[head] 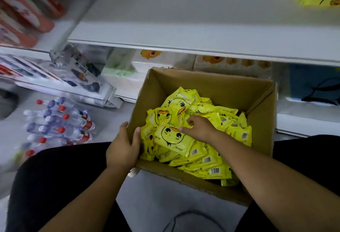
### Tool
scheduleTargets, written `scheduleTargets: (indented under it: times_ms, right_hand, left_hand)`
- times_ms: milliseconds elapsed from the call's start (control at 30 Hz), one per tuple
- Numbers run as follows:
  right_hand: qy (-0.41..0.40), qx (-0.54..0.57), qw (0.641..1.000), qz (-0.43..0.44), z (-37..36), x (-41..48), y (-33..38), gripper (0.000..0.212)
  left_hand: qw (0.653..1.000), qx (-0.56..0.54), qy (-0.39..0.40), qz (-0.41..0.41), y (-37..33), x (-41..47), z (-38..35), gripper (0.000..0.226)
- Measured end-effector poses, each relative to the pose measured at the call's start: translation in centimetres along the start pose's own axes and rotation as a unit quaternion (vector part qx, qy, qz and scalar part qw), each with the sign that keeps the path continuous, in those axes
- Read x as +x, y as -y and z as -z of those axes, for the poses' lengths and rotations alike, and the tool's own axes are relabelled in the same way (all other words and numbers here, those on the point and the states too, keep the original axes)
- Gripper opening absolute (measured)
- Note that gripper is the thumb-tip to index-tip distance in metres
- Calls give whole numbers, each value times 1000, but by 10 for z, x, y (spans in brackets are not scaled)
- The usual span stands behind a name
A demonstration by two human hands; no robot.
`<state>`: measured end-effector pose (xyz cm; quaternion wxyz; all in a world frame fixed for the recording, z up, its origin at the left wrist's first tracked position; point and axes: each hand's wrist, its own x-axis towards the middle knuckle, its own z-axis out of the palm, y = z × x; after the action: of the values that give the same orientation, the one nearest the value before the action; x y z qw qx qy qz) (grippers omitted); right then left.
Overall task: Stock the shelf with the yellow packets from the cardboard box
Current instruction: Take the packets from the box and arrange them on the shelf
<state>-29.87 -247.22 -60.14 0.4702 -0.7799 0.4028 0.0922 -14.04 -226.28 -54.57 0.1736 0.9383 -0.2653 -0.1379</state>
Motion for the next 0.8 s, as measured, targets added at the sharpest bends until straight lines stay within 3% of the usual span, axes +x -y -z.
scheduleTargets:
  times_ms: [133, 233, 400, 567, 700, 800]
  right_hand:
    - [60, -67, 996, -15, -22, 12, -1, 76]
    - [62, -121, 991, -17, -35, 19, 0, 75]
    - [62, -105, 992, -31, -20, 26, 6, 64]
    - [156, -206, 964, -66, 2, 13, 5, 45]
    - [177, -230, 955, -56, -6, -1, 5, 66]
    - [178, -246, 951, -49, -17, -13, 8, 67]
  left_hand:
    - [1000, -14, 4, -4, 5, 6, 1, 51]
    - [1000, -11, 6, -14, 9, 10, 0, 45]
    - [1000, 7, 10, -10, 13, 12, -3, 44]
    - [1000, 1, 18, -2, 12, 12, -3, 45]
    - [1000, -4, 19, -9, 11, 12, -3, 45]
    - [1000, -6, 22, -7, 12, 12, -2, 47]
